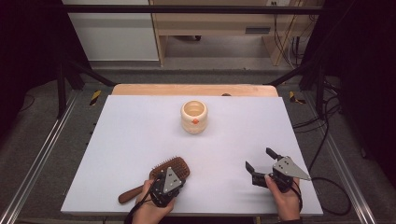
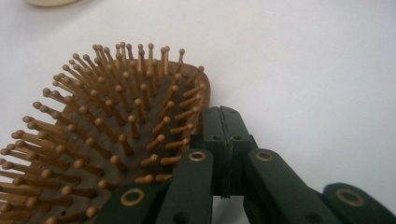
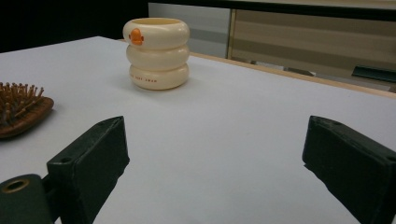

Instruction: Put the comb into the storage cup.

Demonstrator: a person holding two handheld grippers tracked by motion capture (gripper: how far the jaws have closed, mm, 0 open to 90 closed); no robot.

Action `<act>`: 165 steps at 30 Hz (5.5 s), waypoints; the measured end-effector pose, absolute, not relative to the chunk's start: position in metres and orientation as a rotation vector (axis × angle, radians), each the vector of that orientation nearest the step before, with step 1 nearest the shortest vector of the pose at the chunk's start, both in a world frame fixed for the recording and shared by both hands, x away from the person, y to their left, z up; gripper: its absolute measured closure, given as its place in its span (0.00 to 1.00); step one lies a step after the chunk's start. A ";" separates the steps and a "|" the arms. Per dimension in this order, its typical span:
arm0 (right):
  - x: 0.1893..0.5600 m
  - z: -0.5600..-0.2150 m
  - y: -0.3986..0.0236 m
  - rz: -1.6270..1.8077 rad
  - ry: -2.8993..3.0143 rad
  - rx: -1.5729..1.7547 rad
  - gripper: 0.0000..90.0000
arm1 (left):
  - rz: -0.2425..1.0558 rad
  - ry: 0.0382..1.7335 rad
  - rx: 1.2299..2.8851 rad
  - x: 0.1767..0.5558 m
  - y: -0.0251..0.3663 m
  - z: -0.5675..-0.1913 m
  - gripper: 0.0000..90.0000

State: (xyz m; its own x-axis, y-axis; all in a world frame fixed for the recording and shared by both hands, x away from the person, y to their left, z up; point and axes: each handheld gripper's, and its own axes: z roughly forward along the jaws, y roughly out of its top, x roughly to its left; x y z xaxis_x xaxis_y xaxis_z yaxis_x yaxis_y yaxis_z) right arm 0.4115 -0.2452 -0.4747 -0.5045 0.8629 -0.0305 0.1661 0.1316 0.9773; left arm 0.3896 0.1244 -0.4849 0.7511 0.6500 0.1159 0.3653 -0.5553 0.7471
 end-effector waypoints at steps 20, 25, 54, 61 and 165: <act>0.412 -0.475 -0.245 1.415 1.784 0.993 0.08 | 0.492 0.785 2.209 0.396 0.125 -0.484 1.00; 0.412 -0.475 -0.245 1.415 1.785 0.992 0.08 | 0.489 0.781 2.209 0.396 0.125 -0.484 1.00; 0.412 -0.475 -0.245 1.410 1.790 0.987 0.08 | 0.544 0.832 2.006 0.390 0.187 -0.436 1.00; 0.412 -0.475 -0.245 1.412 1.788 0.989 0.08 | 0.620 0.886 1.993 0.386 0.206 -0.429 0.71; 0.411 -0.475 -0.246 1.410 1.789 0.999 0.07 | 0.260 0.888 2.501 0.405 0.213 -0.445 0.33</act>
